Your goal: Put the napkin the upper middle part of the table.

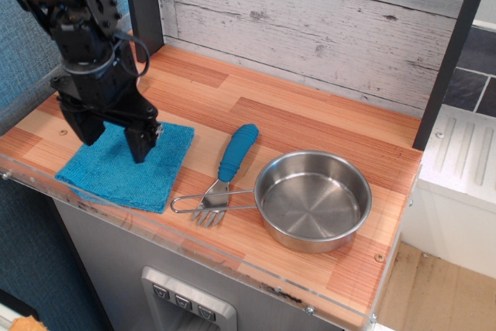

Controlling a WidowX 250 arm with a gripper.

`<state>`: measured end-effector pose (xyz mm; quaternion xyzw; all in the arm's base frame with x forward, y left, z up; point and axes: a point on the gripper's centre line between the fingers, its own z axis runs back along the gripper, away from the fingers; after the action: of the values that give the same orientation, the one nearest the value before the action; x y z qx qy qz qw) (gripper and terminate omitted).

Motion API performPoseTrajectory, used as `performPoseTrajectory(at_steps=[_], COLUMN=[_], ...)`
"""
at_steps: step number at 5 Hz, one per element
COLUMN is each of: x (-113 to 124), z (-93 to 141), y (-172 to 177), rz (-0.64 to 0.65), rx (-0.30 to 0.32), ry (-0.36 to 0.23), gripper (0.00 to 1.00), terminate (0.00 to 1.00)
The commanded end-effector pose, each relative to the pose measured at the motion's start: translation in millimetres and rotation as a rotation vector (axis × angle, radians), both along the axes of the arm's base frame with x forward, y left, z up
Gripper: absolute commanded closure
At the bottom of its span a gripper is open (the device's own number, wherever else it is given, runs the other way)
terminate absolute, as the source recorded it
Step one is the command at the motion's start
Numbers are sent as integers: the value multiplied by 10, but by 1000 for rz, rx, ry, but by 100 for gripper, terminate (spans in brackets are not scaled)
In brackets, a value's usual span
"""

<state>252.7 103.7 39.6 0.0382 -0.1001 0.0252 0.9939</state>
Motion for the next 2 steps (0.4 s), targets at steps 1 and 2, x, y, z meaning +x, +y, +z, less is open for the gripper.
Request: performPoseTrajectory(at_steps=[1, 2], x=[56, 76], z=[-134, -241], y=[48, 33], rz=[-6, -10], rx=[13, -11], ry=[38, 68], gripper=[0, 0], terminate=[0, 0])
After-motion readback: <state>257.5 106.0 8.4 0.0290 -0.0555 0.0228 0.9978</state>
